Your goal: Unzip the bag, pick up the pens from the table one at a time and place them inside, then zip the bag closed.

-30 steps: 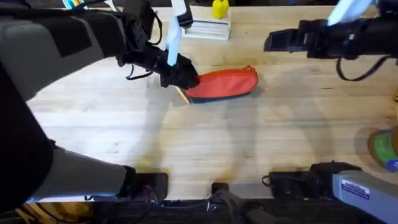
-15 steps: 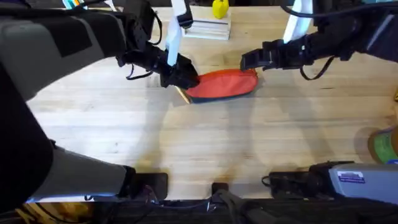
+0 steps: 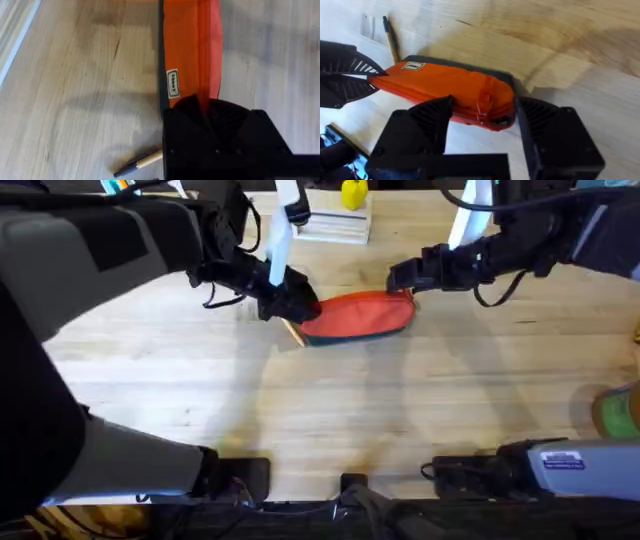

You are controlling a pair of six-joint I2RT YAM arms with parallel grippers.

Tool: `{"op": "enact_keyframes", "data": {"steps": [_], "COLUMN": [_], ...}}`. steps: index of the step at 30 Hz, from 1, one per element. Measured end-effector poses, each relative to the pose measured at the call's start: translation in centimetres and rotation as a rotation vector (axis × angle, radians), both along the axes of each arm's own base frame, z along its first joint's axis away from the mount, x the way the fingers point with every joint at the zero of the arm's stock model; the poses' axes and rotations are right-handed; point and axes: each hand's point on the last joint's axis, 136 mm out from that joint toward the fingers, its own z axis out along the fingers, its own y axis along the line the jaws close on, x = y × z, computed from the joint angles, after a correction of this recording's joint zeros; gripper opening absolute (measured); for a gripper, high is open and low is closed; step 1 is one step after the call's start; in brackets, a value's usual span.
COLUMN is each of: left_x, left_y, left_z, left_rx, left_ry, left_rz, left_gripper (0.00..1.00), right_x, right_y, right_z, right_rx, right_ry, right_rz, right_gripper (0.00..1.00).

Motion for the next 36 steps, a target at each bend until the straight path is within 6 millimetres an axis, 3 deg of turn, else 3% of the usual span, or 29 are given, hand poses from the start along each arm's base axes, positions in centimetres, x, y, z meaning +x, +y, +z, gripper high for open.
{"op": "enact_keyframes", "data": {"steps": [4,16,21,28,36], "left_x": [0.0,0.0,0.0,-0.1,-0.1], "left_y": [0.0,0.0,0.0,0.0,0.0], "left_z": [0.0,0.0,0.0,0.0,0.0], "left_rx": [0.000,0.000,-0.001,-0.002,-0.002], "left_ry": [0.000,0.000,0.001,0.004,0.004], "left_rz": [0.000,0.000,0.000,-0.001,-0.001], "left_gripper": [0.041,0.041,0.041,0.041,0.041], "right_x": [0.1,-0.3,-0.9,-1.1,-1.1], "right_y": [0.4,1.0,1.0,1.0,1.0], "right_z": [0.0,0.2,-0.1,-0.2,0.2], "right_rx": [0.021,0.052,0.051,0.050,0.051], "right_ry": [0.000,0.012,0.041,0.051,0.043], "right_rz": [0.012,0.030,0.032,0.031,0.031], "right_gripper": [0.645,0.271,0.216,0.046,0.032]}}
